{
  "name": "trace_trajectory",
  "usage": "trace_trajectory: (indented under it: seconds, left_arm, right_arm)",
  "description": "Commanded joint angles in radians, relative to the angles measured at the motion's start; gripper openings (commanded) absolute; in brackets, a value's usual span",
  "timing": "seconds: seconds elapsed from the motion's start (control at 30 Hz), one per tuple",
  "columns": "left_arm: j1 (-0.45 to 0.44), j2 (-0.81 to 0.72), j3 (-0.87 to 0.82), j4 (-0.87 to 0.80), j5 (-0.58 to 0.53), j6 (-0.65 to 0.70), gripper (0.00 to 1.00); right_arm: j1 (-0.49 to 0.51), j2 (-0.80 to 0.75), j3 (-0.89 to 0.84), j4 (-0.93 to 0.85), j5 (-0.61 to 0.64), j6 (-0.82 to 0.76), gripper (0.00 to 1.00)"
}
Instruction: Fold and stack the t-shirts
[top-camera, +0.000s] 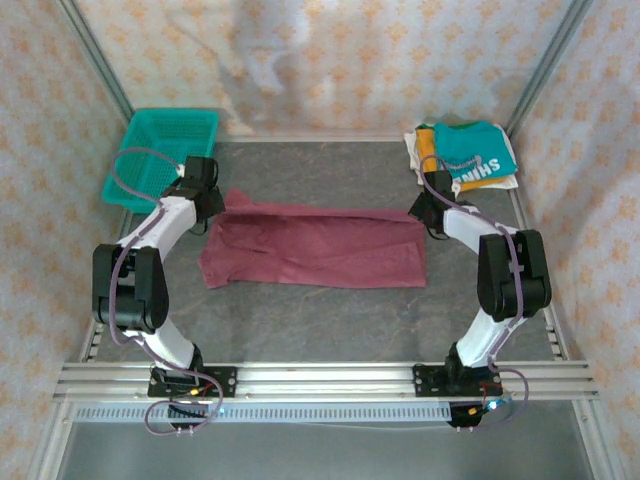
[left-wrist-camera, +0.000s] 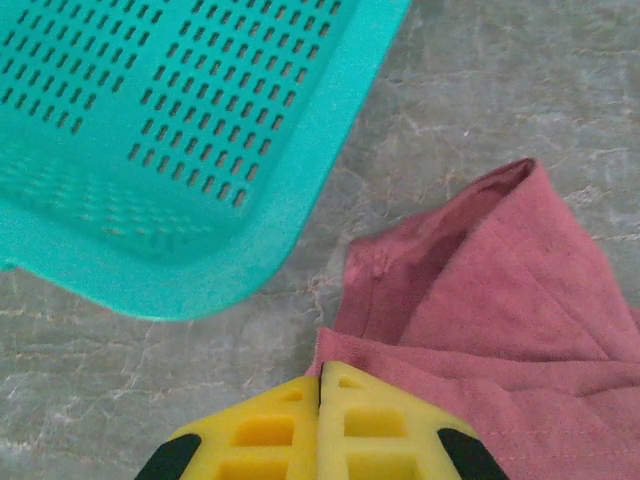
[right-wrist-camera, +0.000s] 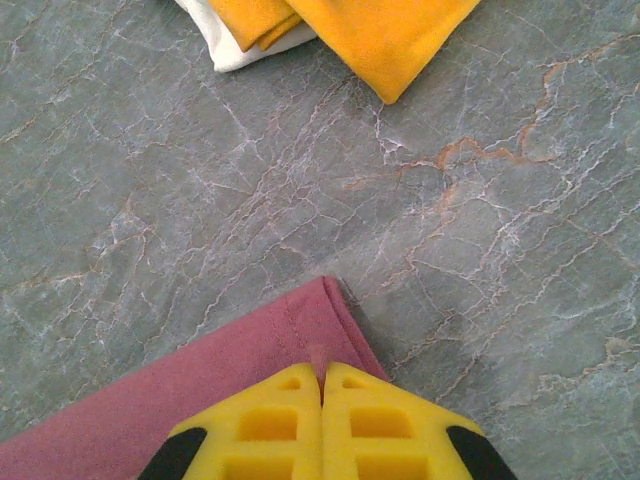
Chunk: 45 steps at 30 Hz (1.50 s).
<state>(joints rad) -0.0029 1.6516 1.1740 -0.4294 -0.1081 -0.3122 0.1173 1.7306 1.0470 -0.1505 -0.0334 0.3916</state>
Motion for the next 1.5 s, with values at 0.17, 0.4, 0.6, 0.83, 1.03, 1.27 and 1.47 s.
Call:
trace_trajectory:
  seconds: [0.17, 0.4, 0.6, 0.83, 1.03, 1.27, 1.47]
  left_arm:
    - [-0.009, -0.078, -0.029, -0.074, -0.077, -0.043, 0.0]
    - [-0.012, -0.095, -0.062, -0.102, -0.121, -0.069, 0.09]
    - [-0.021, -0.203, -0.184, -0.096, -0.154, -0.135, 0.55]
    - [-0.117, -0.185, -0.084, -0.082, -0.128, 0.003, 0.52]
    - [-0.213, 0.073, 0.179, -0.146, -0.088, 0.109, 0.51]
    - [-0.218, 0.319, 0.371, -0.192, 0.001, 0.147, 0.51]
    - [-0.234, 0.436, 0.443, -0.189, 0.045, 0.152, 0.5]
  right_arm:
    - [0.002, -0.053, -0.024, -0.03, 0.021, 0.001, 0.0]
    - [0.002, -0.125, -0.074, -0.066, -0.012, 0.009, 0.08]
    - [0.002, -0.295, -0.167, -0.148, -0.038, 0.054, 0.36]
    - [0.024, -0.306, -0.086, -0.196, -0.083, 0.009, 0.36]
    - [0.135, -0.041, 0.133, -0.22, -0.128, -0.029, 0.35]
    - [0.169, 0.076, 0.203, -0.182, -0.163, -0.003, 0.34]
    - [0.169, 0.091, 0.192, -0.185, -0.142, -0.01, 0.35]
